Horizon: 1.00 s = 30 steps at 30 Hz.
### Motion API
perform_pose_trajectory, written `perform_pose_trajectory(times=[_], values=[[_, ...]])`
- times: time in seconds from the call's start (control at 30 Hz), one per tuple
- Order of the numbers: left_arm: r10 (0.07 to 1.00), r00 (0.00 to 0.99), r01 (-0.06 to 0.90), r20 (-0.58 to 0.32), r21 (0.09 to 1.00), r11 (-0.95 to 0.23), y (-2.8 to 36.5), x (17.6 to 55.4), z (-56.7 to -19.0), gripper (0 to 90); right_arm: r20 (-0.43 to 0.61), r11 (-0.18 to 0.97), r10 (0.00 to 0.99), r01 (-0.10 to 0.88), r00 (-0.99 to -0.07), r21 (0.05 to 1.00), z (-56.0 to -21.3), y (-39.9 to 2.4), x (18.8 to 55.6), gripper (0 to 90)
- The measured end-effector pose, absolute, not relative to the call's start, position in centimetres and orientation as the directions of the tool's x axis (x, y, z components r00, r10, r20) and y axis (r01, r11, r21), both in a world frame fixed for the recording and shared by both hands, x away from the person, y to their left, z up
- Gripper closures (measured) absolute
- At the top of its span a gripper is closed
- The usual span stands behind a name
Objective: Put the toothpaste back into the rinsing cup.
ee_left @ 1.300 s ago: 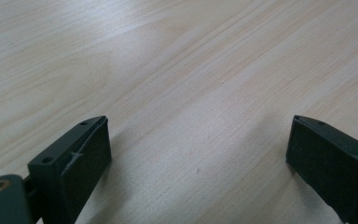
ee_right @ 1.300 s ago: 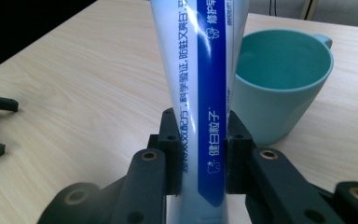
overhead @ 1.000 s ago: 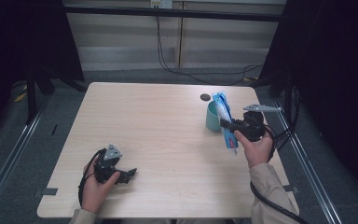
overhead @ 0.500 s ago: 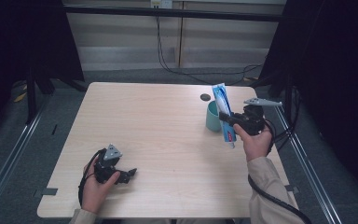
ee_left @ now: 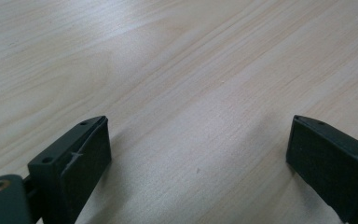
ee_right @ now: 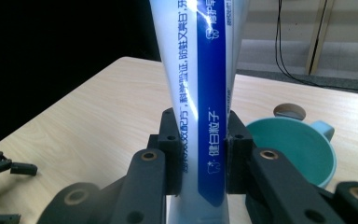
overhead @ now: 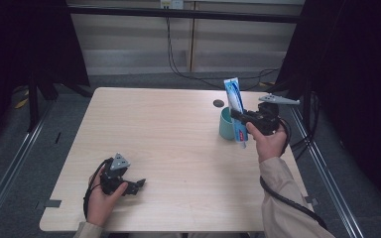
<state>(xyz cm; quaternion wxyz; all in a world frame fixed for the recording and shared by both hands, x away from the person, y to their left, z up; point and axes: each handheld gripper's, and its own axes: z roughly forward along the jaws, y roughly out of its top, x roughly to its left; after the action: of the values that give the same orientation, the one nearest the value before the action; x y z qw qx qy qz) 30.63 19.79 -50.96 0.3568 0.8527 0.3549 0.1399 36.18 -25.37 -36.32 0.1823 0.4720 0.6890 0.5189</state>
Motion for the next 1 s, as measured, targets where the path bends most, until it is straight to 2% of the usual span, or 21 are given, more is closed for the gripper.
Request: perform_pose_trajectory(times=[1.0], values=[[0.707, 0.707, 0.505, -0.013, 0.710, -0.491, 19.8, 30.6, -51.0, 6.1, 0.279, -0.067, 0.839, 0.421, -0.466, 0.905, -36.5, -25.8, 38.5, 74.1]])
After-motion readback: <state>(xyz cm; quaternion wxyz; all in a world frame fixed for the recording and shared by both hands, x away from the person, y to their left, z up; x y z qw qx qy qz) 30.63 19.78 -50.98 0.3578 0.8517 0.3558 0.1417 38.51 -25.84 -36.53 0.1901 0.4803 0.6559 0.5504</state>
